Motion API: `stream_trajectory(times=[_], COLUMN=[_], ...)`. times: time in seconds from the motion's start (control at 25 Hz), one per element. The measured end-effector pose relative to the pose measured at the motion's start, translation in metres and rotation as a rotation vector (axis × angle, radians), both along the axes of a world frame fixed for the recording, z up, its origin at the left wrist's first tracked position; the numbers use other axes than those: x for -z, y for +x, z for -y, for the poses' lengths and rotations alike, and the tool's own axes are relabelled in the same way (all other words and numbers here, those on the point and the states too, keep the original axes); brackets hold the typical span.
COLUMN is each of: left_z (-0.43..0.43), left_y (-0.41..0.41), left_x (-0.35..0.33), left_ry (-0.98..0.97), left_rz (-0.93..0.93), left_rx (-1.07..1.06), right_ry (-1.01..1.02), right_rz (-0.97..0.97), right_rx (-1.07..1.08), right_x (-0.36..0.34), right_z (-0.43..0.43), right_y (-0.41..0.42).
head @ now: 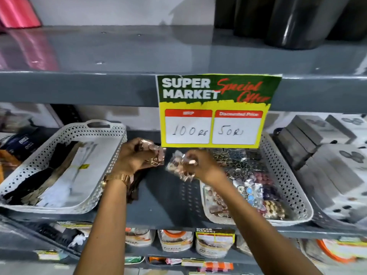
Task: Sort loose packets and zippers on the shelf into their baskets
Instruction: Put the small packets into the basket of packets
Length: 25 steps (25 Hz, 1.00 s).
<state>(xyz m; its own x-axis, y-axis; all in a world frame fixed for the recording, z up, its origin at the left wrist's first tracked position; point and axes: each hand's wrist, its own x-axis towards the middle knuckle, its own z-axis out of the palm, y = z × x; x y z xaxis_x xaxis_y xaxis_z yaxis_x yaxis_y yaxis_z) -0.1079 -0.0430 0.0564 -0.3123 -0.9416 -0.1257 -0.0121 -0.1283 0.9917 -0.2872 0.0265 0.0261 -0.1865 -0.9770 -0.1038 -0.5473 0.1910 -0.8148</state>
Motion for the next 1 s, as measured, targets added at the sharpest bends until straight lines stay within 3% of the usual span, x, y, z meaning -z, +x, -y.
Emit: stream_trajectory(times=[0.08,0.16,0.24,0.36,0.56,0.76,0.88,1.0], left_z=[-0.01,-0.019,-0.021,-0.021,-0.024,-0.031,-0.03,-0.032], left_y=[-0.026,-0.061,-0.097,-0.137,-0.161,-0.163,-0.158,-0.147], left_x=[-0.003,0.004,0.016,0.031,0.051,0.063,0.065,0.065], left_ry=[-0.007,-0.027,-0.124,-0.369,-0.556,-0.694,-0.709,-0.728], left_rz=[0.013,0.093,0.311,0.671,0.9,1.251,1.256,1.122], left_rx=[-0.032,0.067,0.246,0.44,0.476,0.445,0.449,0.406], right_ry=[-0.064,-0.06,-0.042,0.175,0.25,0.26,0.221,0.245], right_rz=[0.042,0.007,-0.11,-0.269,-0.39,-0.372,-0.374,-0.445], right_rx=[0.13,0.181,0.094,0.013,-0.1,-0.106,-0.059,-0.024], right_x=[-0.026,-0.04,-0.036,-0.008,0.007,0.007,0.007,0.008], right_z=[-0.009,-0.018,-0.019,-0.014,-0.024,-0.032,-0.035,-0.035], right_y=[-0.037,-0.084,-0.125,-0.16,-0.164,-0.159,-0.152,-0.15])
